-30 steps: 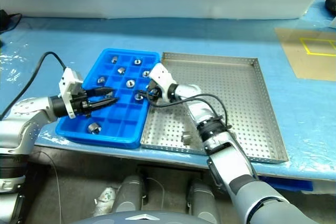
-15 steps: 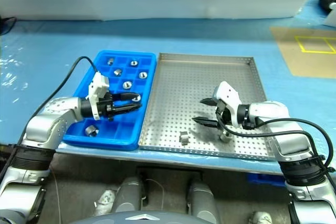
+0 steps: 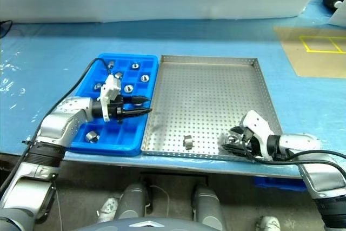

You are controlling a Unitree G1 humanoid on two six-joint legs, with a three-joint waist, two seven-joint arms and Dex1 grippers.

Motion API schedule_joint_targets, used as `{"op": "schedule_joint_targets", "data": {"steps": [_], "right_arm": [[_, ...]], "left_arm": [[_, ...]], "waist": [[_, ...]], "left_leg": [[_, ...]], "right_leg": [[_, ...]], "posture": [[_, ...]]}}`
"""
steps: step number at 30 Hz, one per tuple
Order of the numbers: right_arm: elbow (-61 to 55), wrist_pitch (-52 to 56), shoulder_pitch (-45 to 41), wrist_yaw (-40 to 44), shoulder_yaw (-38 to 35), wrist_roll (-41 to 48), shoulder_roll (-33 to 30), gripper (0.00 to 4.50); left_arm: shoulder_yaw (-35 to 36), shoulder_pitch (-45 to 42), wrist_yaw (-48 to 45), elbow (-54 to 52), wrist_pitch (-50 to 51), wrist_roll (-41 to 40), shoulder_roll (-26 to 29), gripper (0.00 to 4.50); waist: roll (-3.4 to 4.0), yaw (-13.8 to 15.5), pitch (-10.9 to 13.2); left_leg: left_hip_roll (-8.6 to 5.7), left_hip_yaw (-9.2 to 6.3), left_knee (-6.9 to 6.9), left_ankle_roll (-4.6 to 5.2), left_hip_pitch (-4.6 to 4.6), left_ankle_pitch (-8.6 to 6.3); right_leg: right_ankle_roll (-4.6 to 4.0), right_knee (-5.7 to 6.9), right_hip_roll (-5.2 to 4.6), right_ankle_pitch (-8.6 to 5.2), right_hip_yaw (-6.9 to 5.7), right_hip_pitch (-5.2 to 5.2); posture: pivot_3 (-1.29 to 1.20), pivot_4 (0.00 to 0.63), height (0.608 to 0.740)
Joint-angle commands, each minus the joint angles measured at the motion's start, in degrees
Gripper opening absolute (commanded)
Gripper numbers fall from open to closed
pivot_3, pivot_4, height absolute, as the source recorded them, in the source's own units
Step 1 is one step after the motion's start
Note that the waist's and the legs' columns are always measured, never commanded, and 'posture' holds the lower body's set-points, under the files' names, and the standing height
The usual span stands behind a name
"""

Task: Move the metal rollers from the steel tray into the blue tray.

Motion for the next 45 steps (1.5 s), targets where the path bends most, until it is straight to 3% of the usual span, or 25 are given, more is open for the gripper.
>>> {"op": "schedule_joint_targets", "data": {"steps": [1, 2, 8, 10, 26, 34, 40, 45], "right_arm": [[2.2, -3.6, 0.8, -0.7, 1.0, -1.9, 0.6, 3.71], [2.6, -4.2, 1.0, -0.5, 1.0, -1.8, 0.8, 3.71], [5.1, -6.8, -1.2, -1.6, 1.5, -3.3, 1.3, 1.85], [4.5, -6.8, -2.9, -0.6, 1.1, -1.6, 1.8, 1.70], [-4.2, 1.7, -26.4, 1.7, 13.4, 3.4, 12.3, 1.69], [8.2, -2.5, -37.8, 2.4, 21.6, 0.7, 25.4, 1.69], [19.7, -10.4, -41.3, 7.2, 26.4, -3.0, 30.0, 1.69], [24.5, -12.3, -41.8, 12.0, 28.4, -3.9, 32.0, 1.69]], "left_arm": [[0.6, -1.3, -0.7, -0.1, -1.5, 0.4, 0.1, 2.46], [0.7, -1.1, -0.7, -0.3, -1.6, 0.5, 0.2, 2.46], [1.8, 0.2, -0.9, -2.0, -1.1, -0.1, 1.3, 2.46], [2.3, 0.4, -0.8, -2.6, -1.1, -0.2, 1.9, 2.46], [9.2, 5.9, -0.5, -9.9, 1.5, -2.5, 11.4, 2.46], [17.1, 18.3, 1.6, -24.8, 7.5, -8.0, 16.0, 2.46], [23.8, 29.7, 5.3, -34.6, 11.2, -11.4, 17.3, 2.46], [27.5, 33.9, 9.4, -38.7, 13.4, -13.7, 16.6, 2.46]], "waist": [[0.00, -0.1, 0.0], [0.00, -0.2, 0.0], [0.00, -0.4, 0.0], [0.00, -0.6, 0.0], [0.04, 0.1, 0.0], [0.03, 1.7, 0.0], [0.02, 4.2, 0.0], [0.02, 5.9, 0.0]], "left_leg": [[0.00, 0.00, 0.00, 0.00, 0.00, 0.00], [0.00, 0.00, 0.00, 0.01, 0.00, -0.01], [0.02, -0.01, -0.02, 0.07, 0.00, -0.04], [0.02, -0.01, -0.02, 0.10, 0.00, -0.06], [0.04, -0.05, -0.12, 0.17, -0.17, -0.10], [0.06, -0.11, -0.14, 0.11, -0.34, -0.07], [0.07, -0.14, -0.12, 0.12, -0.53, -0.09], [0.10, -0.19, -0.13, 0.09, -0.53, -0.07]], "right_leg": [[0.00, -0.01, 0.00, 0.00, 0.00, 0.00], [0.00, -0.03, 0.00, 0.00, -0.01, 0.02], [0.00, -0.17, 0.01, 0.00, -0.06, 0.10], [0.00, -0.21, 0.00, 0.01, -0.06, 0.14], [-0.02, -0.36, 0.01, 0.03, -0.19, 0.00], [-0.03, -0.28, -0.05, 0.03, -0.25, -0.17], [-0.03, -0.37, -0.12, 0.03, -0.32, -0.22], [-0.03, -0.32, -0.10, 0.02, -0.37, -0.22]], "posture": [[-0.19, 0.150, 0.740], [-0.18, 0.150, 0.740], [-0.16, 0.150, 0.740], [-0.16, 0.150, 0.740], [-0.02, 0.150, 0.740], [0.16, 0.150, 0.740], [0.31, 0.150, 0.740], [0.36, 0.150, 0.740]]}}
